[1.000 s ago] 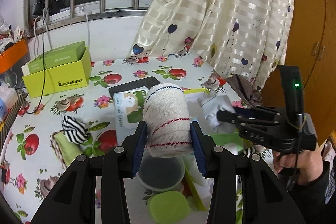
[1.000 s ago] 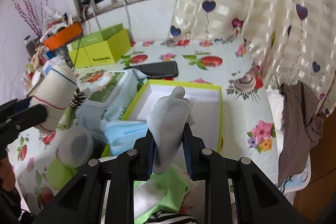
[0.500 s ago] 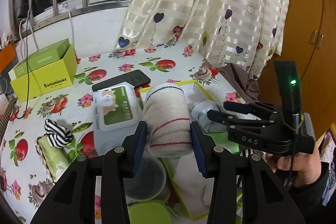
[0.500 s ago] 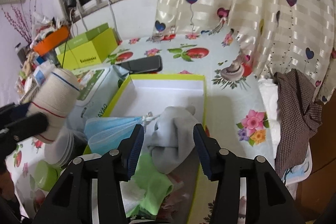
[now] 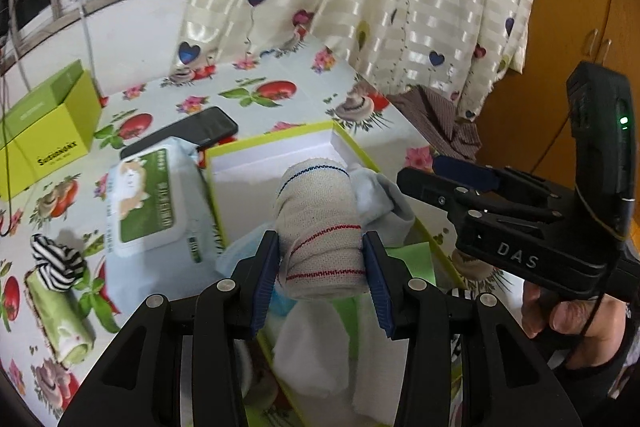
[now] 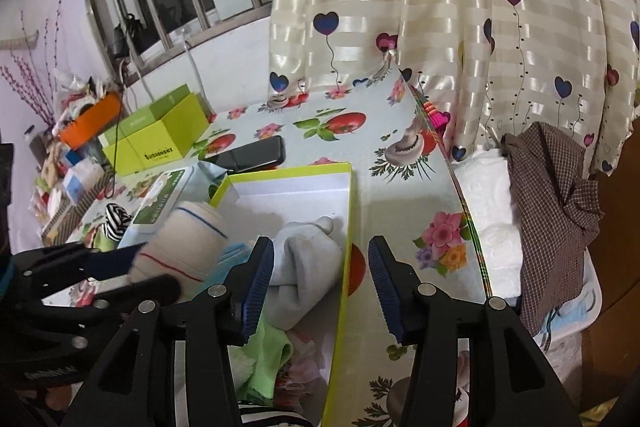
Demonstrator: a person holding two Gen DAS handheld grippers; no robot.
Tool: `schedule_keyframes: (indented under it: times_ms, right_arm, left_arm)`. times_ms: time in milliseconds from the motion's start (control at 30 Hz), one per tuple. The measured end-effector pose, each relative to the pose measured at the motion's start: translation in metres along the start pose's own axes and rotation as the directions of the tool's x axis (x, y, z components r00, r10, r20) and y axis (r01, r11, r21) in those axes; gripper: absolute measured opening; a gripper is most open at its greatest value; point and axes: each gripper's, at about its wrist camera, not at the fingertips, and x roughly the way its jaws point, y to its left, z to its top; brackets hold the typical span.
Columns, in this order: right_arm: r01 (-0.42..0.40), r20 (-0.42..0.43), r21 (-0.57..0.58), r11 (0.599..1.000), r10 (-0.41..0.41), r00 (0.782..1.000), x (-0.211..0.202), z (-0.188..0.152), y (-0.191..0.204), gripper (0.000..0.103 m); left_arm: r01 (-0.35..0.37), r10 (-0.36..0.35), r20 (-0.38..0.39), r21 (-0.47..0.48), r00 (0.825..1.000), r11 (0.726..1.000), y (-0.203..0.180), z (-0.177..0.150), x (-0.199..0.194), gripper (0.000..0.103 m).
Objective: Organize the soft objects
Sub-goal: 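Open the right gripper to drop the white sock while the left lowers the bandage roll into the tray, then open the left gripper to release the bandage roll and move both grippers back to the pile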
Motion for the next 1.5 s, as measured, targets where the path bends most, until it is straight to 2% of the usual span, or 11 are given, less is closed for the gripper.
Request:
schedule_keyframes:
  times_ms: [267, 533, 900, 1400, 1500]
  right_arm:
    - [-0.001, 0.008, 0.020, 1.000, 0.001, 1.000, -0.003, -0.002, -0.006, 0.049]
    - [-0.007, 0.000, 0.018, 1.000, 0.007, 1.000, 0.000, -0.003, -0.006, 0.049]
    - [-0.017, -0.024, -0.029, 0.999, 0.016, 1.000, 0.002, -0.005, 0.013, 0.049]
    - [-0.037, -0.006, -0.111, 0.993, 0.037, 0.999, -0.044, -0.024, 0.066, 0.055]
    - [-0.044, 0.002, -0.130, 0.990, 0.045, 0.999, -0.052, -0.027, 0.078, 0.056]
  left_arm:
    - [0.045, -0.046, -0.050, -0.015, 0.998, 0.999, -0.004, 0.001, 0.021, 0.046]
    - [0.077, -0.078, -0.011, -0.040, 0.997, 0.996, 0.000, 0.001, 0.008, 0.051]
    - [0.045, -0.039, 0.056, -0.094, 0.998, 0.995, 0.021, -0.010, -0.030, 0.051]
    - [0.033, -0.018, 0.123, -0.120, 0.992, 0.992, 0.045, -0.042, -0.081, 0.051]
    - [0.004, 0.011, 0.127, -0.122, 0.992, 0.993, 0.049, -0.048, -0.087, 0.051]
